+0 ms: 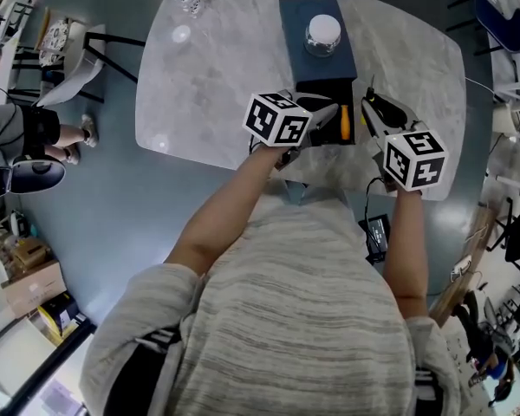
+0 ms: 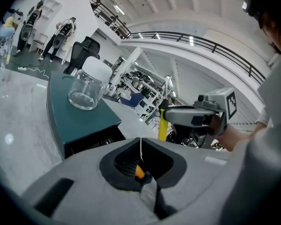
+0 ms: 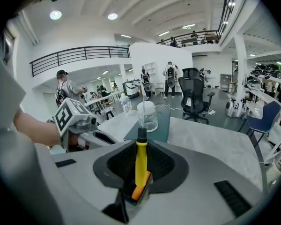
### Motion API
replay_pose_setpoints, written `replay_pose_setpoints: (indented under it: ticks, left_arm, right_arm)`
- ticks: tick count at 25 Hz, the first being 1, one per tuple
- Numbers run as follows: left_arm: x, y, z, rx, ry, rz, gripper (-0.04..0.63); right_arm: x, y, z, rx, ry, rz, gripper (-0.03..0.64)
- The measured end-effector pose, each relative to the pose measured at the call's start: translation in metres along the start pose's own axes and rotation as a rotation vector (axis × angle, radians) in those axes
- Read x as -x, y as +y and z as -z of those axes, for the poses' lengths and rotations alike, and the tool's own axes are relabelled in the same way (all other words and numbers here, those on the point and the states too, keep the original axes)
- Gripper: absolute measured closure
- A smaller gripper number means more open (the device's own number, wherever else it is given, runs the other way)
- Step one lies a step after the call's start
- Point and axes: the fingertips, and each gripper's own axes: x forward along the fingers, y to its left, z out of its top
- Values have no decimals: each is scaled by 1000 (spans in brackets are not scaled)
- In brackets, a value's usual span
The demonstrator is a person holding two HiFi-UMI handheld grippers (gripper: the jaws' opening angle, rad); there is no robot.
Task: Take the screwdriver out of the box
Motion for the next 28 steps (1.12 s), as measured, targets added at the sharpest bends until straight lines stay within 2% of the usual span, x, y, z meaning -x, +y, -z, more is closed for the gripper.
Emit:
replay_pose_setpoints:
  ticks: [11,20,22,23,28]
  left_arm:
    - [-43,15,9,116,68,-118,577]
    - [-70,36,16,284,105,-194,571]
    - [-73,41,19,333,116,-199,497]
    - [-74,44,20,353,121,-207,485]
    - [-84,57,32,380,170,-298,486]
  right_arm:
    - [18,-45,-6,-16,-36,-65,545]
    - [32,-74,-1,-35,-63,-105,545]
    - [33,-76,0,-39,-68,-112,545]
    - [34,-76,0,-40,-70,-114,545]
    - [39,-83,9,-44,-77,-128,545]
